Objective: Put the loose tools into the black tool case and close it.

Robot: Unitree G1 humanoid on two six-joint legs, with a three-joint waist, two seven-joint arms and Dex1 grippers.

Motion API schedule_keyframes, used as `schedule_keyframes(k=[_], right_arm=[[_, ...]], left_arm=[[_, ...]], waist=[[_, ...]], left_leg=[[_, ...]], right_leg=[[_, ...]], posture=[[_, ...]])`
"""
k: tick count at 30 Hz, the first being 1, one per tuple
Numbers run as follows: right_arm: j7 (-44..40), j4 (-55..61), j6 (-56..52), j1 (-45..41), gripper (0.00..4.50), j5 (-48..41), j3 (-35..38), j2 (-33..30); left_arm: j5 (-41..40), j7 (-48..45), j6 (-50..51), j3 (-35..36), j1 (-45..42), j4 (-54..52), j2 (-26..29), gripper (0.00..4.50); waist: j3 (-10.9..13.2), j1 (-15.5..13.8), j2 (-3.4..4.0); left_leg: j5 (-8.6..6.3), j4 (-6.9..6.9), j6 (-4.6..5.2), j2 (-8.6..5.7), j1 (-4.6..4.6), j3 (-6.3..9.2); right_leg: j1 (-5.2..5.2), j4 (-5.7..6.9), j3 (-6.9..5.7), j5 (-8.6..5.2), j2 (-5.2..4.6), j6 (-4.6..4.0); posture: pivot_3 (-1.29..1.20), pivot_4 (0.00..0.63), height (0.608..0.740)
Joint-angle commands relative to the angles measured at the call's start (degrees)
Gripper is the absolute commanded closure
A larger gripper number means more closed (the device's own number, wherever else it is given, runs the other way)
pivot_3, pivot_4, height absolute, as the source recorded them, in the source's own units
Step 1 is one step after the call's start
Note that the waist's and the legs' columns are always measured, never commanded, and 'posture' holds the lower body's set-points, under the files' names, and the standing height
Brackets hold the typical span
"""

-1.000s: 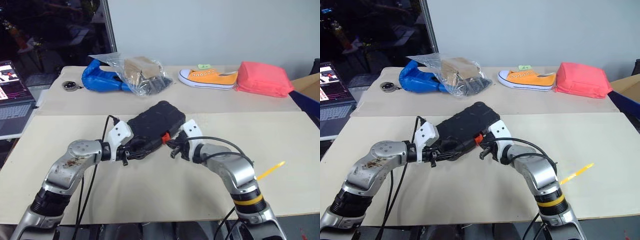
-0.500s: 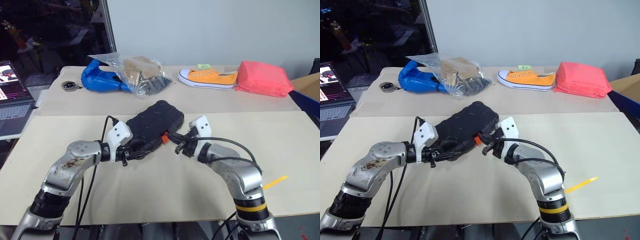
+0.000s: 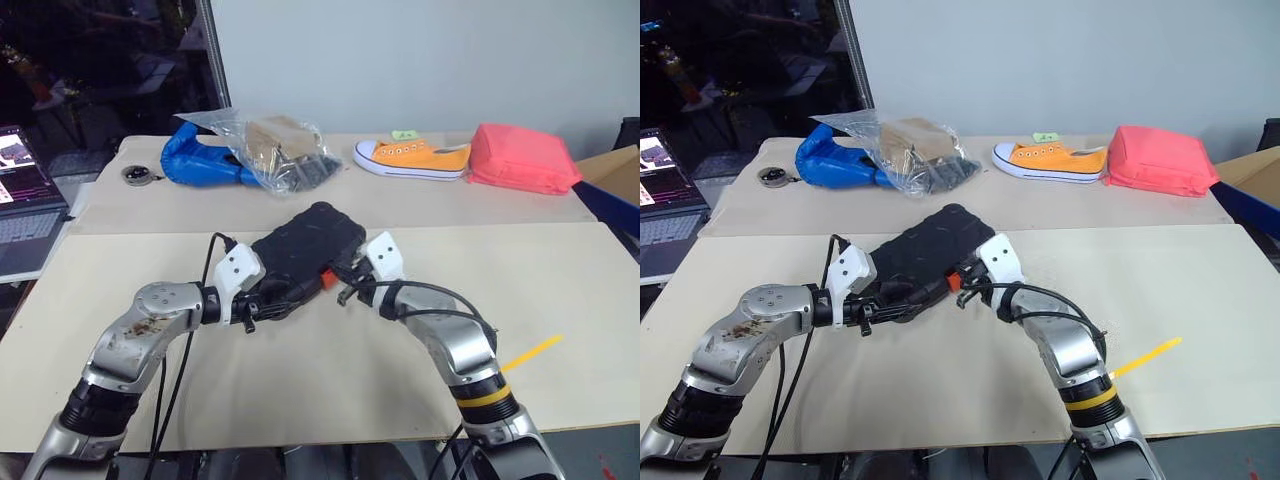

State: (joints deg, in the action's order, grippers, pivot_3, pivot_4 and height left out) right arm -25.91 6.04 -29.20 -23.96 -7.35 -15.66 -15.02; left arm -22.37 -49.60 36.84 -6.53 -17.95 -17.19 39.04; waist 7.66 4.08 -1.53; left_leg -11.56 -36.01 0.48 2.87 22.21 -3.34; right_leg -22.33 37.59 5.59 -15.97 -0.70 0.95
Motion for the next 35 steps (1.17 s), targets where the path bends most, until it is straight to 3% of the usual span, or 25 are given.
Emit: schedule_keyframes(k=[1, 9, 13, 15, 18, 22, 27, 32, 35], right_arm=[[0.30, -7.95, 3.60, 2.51, 4.46, 5.09, -4.82, 0.13], [2.51, -12.96, 11.88, 2.98, 4.46, 9.38, -3.95, 1.83], [-0.12, -1.25, 18.91, 6.94, 4.46, 2.04, 4.20, 1.01], [-5.09, 6.42, 17.75, 10.31, 3.91, -2.75, 7.11, -2.47], [-14.77, 17.62, 13.40, 17.26, 3.10, -11.12, 12.24, -12.33], [-22.17, 25.41, 9.16, 26.96, 1.75, -19.33, 22.29, -23.62], [-28.87, 26.75, 8.61, 38.06, 0.03, -23.78, 38.79, -31.91], [-33.28, 25.32, 10.51, 43.37, 0.03, -23.85, 46.14, -34.09], [-34.30, 24.27, 11.99, 43.81, 0.03, -22.72, 46.61, -34.10]], left_arm=[[-0.28, -0.32, 1.27, -0.89, 0.82, -0.63, -0.18, 2.10], [-0.43, -0.05, 1.00, -0.42, 1.30, -0.83, -0.45, 2.10], [-2.37, 2.21, -3.79, 4.52, 3.79, -3.58, -3.59, 2.10], [-5.90, 2.10, -3.67, 8.26, 5.77, -6.14, -4.57, 2.10], [-13.32, 0.05, -0.51, 14.76, 10.95, -11.69, -2.91, 1.43], [-18.00, -0.70, 0.70, 22.52, 19.52, -16.73, 0.00, 0.09], [-22.21, -2.81, 1.41, 33.85, 34.60, -22.42, 2.84, 0.00], [-21.46, -3.96, -0.66, 39.23, 42.14, -23.31, 3.77, 0.00], [-24.05, -5.08, 0.54, 40.58, 42.96, -22.62, 4.48, 0.00]], waist=[[-0.06, 0.13, -0.09], [-0.37, 0.26, -0.37], [-0.35, -0.08, -0.36], [-0.22, -0.24, -0.30], [-0.16, -0.49, -0.24], [-0.15, -0.67, -0.19], [-0.07, -1.09, -0.18], [0.15, -1.91, -0.25], [0.21, -2.02, -0.27]], left_leg=[[0.00, 0.02, 0.00, 0.00, -0.11, -0.01], [0.00, 0.07, -0.01, 0.08, -0.56, 0.03], [0.00, 0.16, -0.01, 0.10, -0.55, 0.05], [0.00, 0.15, -0.01, 0.11, -0.21, 0.06], [0.02, 0.10, -0.02, 0.08, 0.62, 0.04], [-0.30, 0.10, -0.18, 0.06, 0.97, 0.07], [-0.49, 0.15, -0.08, -0.05, 0.99, 0.06], [-0.46, 0.00, -0.04, -0.10, 0.33, -0.03], [-0.59, 0.02, -0.26, -0.07, 0.01, -0.03]], right_leg=[[0.08, -0.01, 0.02, -0.06, 0.00, 0.07], [0.26, 0.06, 0.17, -0.05, 0.02, -0.08], [0.20, 0.06, 0.17, 0.00, 0.00, -0.14], [-0.01, 0.05, 0.15, -0.02, 0.00, -0.13], [-0.71, 0.09, 0.11, 0.08, -0.11, -0.32], [-0.88, -0.13, 0.04, -0.10, -0.20, -0.13], [-0.73, -0.52, -0.04, -0.20, -0.53, -0.06], [-0.01, -0.67, -0.11, -0.53, -0.70, 0.32], [0.08, -0.71, -0.08, -0.70, -0.89, -0.01]], posture=[[0.00, 0.150, 0.740], [0.00, 0.150, 0.740], [0.00, 0.150, 0.740], [0.00, 0.150, 0.740], [0.00, 0.150, 0.740], [0.00, 0.150, 0.740], [0.00, 0.150, 0.740], [0.00, 0.150, 0.740], [0.00, 0.150, 0.740]])
